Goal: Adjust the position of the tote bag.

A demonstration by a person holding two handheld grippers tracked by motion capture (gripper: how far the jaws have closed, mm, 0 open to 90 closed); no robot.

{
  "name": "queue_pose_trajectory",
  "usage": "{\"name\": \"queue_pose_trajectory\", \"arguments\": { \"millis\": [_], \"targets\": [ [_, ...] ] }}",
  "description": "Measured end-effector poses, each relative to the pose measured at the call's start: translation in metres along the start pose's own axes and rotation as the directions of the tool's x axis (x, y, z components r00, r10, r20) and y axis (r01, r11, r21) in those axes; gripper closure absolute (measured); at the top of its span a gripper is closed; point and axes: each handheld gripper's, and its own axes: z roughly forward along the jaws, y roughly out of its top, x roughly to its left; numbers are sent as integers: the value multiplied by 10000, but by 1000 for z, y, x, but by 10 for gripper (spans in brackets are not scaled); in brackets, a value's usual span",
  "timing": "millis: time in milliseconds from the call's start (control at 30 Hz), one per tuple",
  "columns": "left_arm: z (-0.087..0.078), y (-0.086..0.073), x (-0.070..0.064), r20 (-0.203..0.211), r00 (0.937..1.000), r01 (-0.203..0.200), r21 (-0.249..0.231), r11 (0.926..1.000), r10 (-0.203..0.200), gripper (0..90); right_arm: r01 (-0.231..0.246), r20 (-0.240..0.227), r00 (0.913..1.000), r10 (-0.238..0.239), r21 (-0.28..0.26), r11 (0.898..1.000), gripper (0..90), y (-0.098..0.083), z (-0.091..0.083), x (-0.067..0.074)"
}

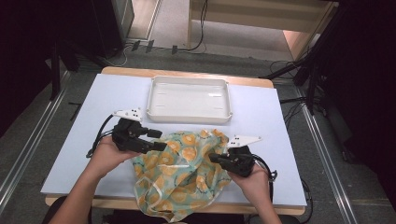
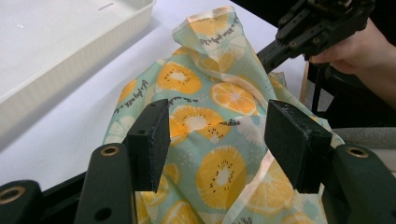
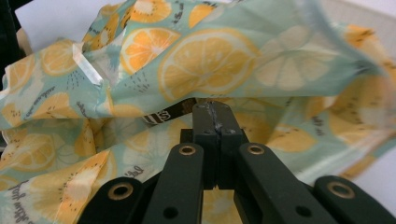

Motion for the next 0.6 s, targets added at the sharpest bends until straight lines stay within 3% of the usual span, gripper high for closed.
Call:
{"name": "queue_pose_trajectory", "arguments": {
  "millis": [367, 600],
  "targets": [
    [-1, -1, -1, 32, 10000, -69, -104, 9999, 69, 407, 303, -107, 9995, -303, 23, 9995, 900, 14, 13, 4],
    [-1, -2, -4, 11, 10000, -21, -85, 10000, 21, 407, 684, -90, 9976, -685, -38, 9976, 900, 36, 20, 4]
  ]
}}
